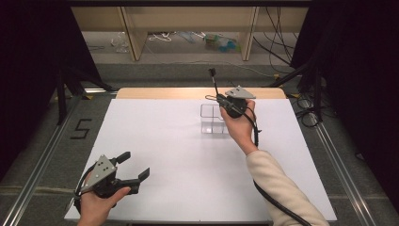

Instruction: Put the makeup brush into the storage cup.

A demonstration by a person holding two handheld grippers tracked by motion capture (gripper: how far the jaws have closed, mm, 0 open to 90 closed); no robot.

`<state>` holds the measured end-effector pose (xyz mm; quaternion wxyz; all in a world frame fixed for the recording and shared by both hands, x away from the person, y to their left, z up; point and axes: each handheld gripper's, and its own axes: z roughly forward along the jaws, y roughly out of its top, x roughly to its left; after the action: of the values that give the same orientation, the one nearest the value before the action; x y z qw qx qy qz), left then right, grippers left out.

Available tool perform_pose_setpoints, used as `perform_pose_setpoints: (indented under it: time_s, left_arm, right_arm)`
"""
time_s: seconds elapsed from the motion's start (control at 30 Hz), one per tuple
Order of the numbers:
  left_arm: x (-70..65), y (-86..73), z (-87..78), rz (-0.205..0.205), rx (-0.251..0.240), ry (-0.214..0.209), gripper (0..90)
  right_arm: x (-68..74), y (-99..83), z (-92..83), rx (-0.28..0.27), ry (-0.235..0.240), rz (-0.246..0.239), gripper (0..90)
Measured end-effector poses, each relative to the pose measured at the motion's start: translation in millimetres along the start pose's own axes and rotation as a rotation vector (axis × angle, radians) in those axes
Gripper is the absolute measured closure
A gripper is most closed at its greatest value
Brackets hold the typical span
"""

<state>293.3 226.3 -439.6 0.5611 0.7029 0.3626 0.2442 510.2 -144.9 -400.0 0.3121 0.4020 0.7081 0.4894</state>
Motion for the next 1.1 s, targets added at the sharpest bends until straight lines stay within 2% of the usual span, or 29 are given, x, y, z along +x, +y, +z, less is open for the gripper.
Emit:
perform_pose_setpoints:
  time_s: [0.23,0.3,0.4,0.47,0.6,0.67,0.77,0.87,0.9,0.97,1.1]
  left_arm:
    - [0.0,0.1,-0.2,-0.001,0.003,0.001,9.4]
    - [0.1,0.0,-0.1,-0.001,0.003,0.001,9.4]
    - [0.0,0.0,-0.1,-0.001,0.002,0.0,9.4]
    - [0.1,0.1,-0.2,-0.001,0.002,0.001,9.4]
    - [0.1,0.2,-0.7,-0.001,0.001,0.002,9.4]
    - [0.1,0.2,-0.9,-0.003,-0.001,0.003,9.5]
    - [0.3,0.1,-1.2,-0.007,-0.001,0.003,9.4]
    - [0.6,0.1,-1.3,-0.007,-0.001,0.003,9.4]
    - [0.7,0.2,-1.4,-0.005,-0.001,0.003,9.4]
    - [0.6,0.3,-1.5,-0.005,-0.001,0.004,9.4]
    - [0.3,0.6,-0.8,-0.008,-0.003,0.003,9.5]
  right_arm:
    - [-1.5,-2.4,1.9,0.016,0.005,0.013,85.5]
    - [-2.3,-3.3,3.2,0.005,0.004,0.009,85.5]
    - [-2.4,-3.9,3.1,0.035,0.015,0.019,85.3]
    - [-2.2,-4.9,4.4,0.03,0.015,0.027,83.9]
    - [-3.3,-5.4,6.3,0.043,0.016,0.034,64.1]
    - [-3.5,-4.8,4.6,0.066,0.028,0.034,53.4]
    - [-3.1,-1.9,1.6,0.059,0.032,0.012,38.2]
    - [-3.9,1.6,-3.4,0.038,0.048,-0.008,27.7]
    - [-3.6,2.4,-6.3,0.05,0.061,-0.001,25.5]
    - [-4.7,2.3,-11.2,0.04,0.081,-0.004,22.6]
    - [-10.0,0.7,-23.9,0.011,0.068,-0.016,20.2]
